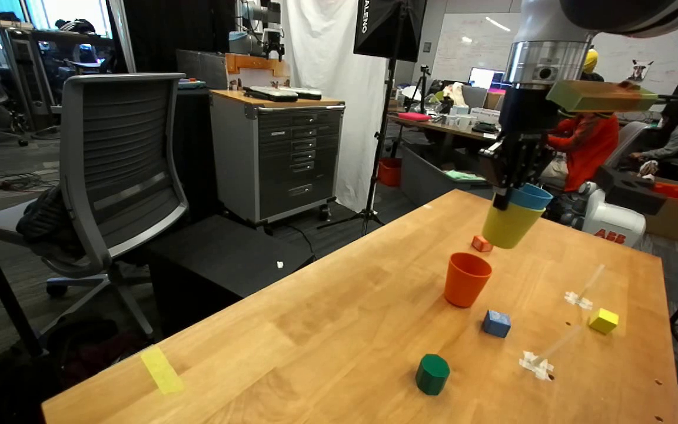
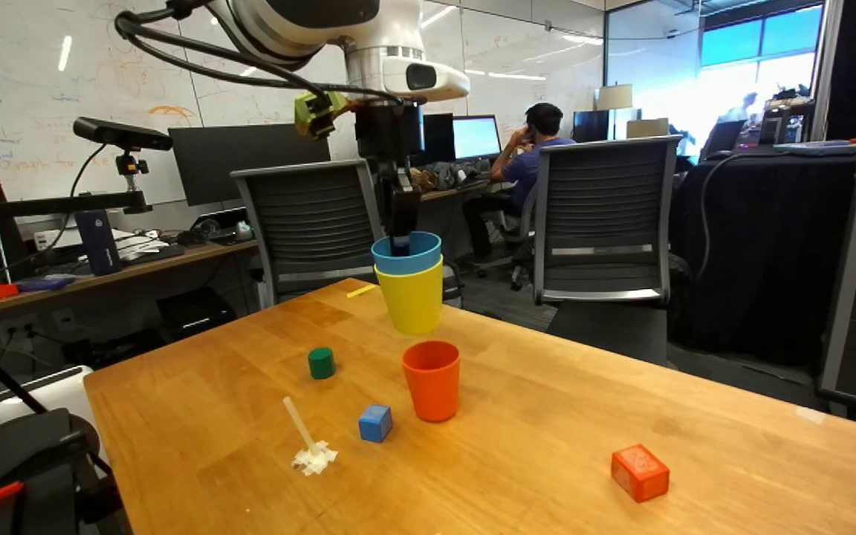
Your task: Put the blue cup in the yellow cup then put both cups in the orange cup
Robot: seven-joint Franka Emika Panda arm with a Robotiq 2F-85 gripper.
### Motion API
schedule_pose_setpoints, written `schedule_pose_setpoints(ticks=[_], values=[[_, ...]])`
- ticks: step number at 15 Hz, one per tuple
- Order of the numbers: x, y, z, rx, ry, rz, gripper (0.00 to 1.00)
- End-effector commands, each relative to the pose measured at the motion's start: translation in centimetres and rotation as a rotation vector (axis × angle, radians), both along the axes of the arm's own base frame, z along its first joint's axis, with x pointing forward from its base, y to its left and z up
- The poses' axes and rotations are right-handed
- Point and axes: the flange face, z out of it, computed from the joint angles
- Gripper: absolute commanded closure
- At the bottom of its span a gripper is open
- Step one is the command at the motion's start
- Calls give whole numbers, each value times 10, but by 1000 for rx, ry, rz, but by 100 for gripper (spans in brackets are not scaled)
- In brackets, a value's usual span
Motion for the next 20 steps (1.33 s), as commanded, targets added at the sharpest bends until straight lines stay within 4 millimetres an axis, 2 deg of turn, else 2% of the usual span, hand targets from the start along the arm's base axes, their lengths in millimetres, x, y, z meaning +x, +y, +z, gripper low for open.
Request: schedule_pose_setpoints(ticks=[1,5,13,20], values=[[9,7,7,-29,-54,0,97],[15,5,-7,-36,-66,0,97],[23,7,-48,-41,3,2,97],[32,24,-53,-6,-5,45,97]])
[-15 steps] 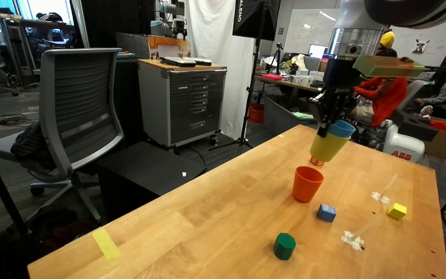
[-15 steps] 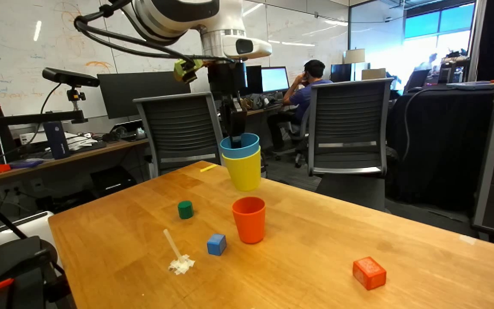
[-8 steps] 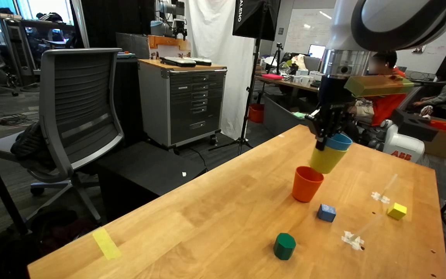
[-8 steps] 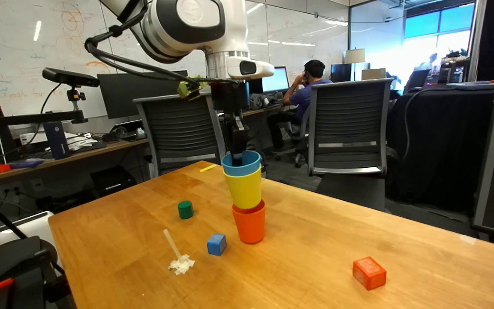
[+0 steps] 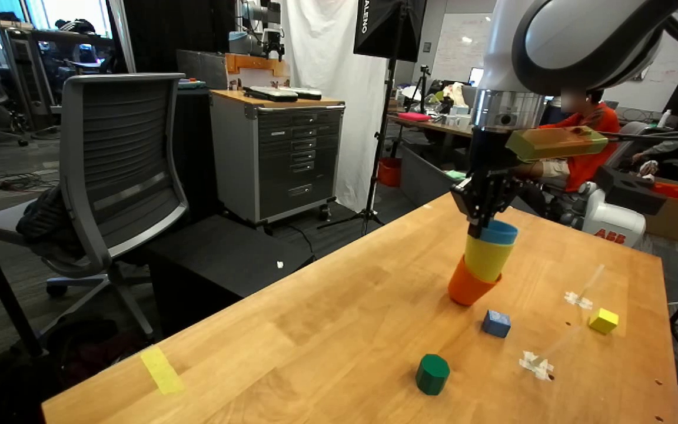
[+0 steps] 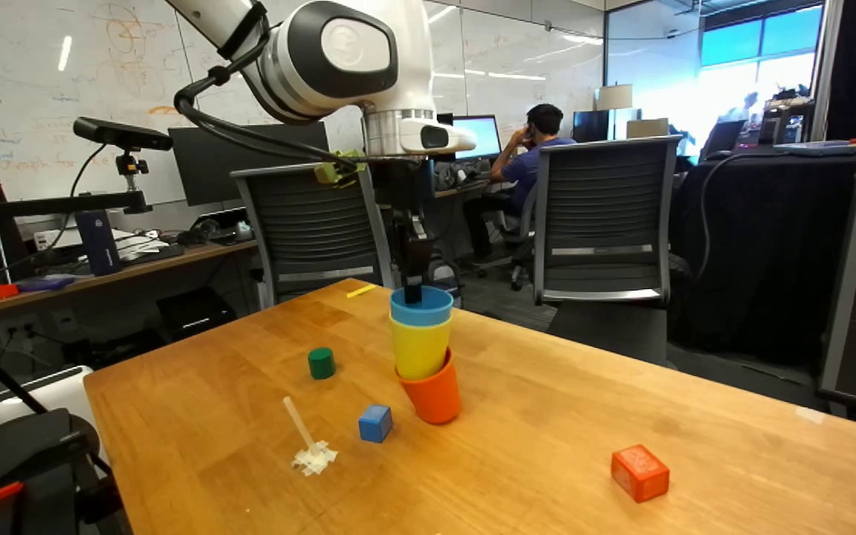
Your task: Put the blue cup in the yellow cup then put both cups in the orange cup
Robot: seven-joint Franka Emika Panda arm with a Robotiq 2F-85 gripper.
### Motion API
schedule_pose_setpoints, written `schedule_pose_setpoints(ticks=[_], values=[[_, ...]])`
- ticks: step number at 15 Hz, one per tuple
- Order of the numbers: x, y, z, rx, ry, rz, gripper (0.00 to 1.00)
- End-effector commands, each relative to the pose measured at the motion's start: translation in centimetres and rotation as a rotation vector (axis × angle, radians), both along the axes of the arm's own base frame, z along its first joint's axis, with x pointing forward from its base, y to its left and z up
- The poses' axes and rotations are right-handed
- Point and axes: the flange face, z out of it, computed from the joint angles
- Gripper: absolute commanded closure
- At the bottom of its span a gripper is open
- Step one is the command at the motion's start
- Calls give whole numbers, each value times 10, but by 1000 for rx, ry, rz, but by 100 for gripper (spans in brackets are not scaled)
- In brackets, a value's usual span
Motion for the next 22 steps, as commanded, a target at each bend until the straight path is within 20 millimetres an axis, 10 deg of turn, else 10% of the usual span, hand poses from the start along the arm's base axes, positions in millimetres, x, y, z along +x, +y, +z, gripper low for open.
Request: schedule_pose_setpoints(ticks=[1,9,20,22], values=[[10,10,6,15,-20,22,97],[12,13,7,15,-25,40,93],[-16,15,19,32,17,189,2],[-30,17,25,47,27,261,0]])
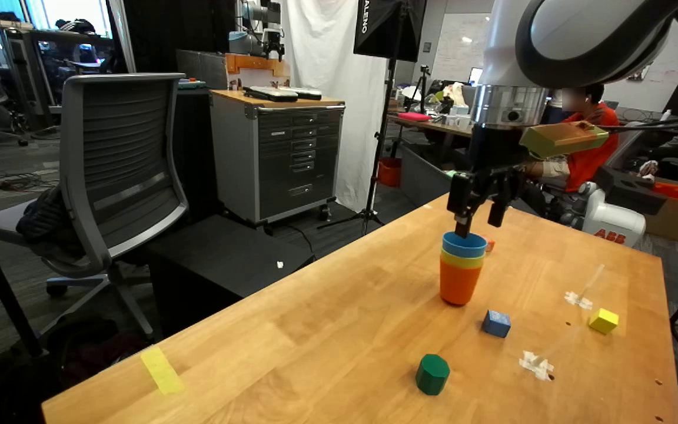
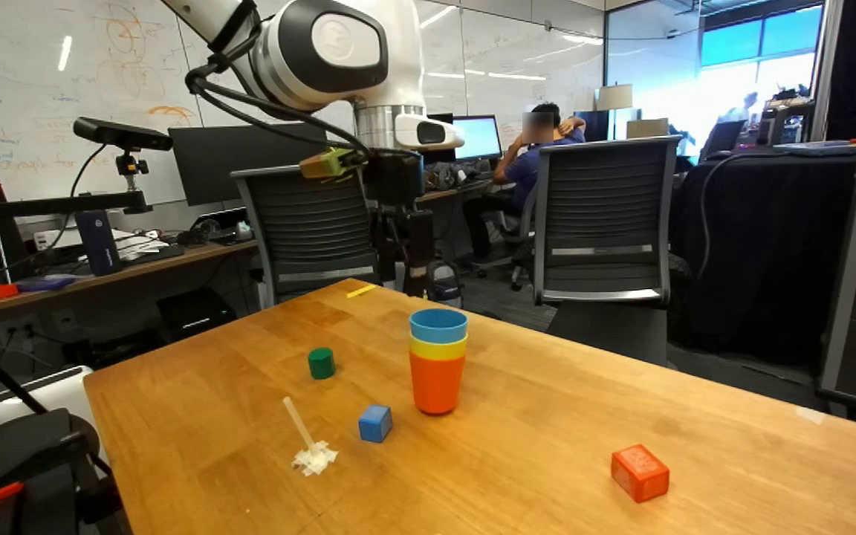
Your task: Put the blue cup in the yellow cup then put both cups in the orange cup
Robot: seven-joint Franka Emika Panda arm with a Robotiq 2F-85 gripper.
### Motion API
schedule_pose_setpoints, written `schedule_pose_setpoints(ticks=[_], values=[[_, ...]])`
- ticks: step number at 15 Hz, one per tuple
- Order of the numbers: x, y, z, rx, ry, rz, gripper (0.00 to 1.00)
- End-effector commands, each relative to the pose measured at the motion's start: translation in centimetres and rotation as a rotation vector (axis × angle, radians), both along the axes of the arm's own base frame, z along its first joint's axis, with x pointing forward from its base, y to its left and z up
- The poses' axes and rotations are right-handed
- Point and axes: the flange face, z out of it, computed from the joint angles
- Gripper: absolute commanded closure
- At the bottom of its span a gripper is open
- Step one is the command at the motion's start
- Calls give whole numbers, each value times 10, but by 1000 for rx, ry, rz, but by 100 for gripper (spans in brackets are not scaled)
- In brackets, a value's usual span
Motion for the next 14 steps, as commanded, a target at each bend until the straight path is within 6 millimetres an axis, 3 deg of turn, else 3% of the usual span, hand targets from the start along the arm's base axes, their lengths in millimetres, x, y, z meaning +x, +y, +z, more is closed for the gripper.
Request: schedule_pose_setpoints(ticks=[1,9,10,14], values=[[-34,7,22,39,17,136,0],[-110,16,38,106,57,390,0],[-86,15,28,68,54,341,0],[-90,15,25,73,63,344,0]])
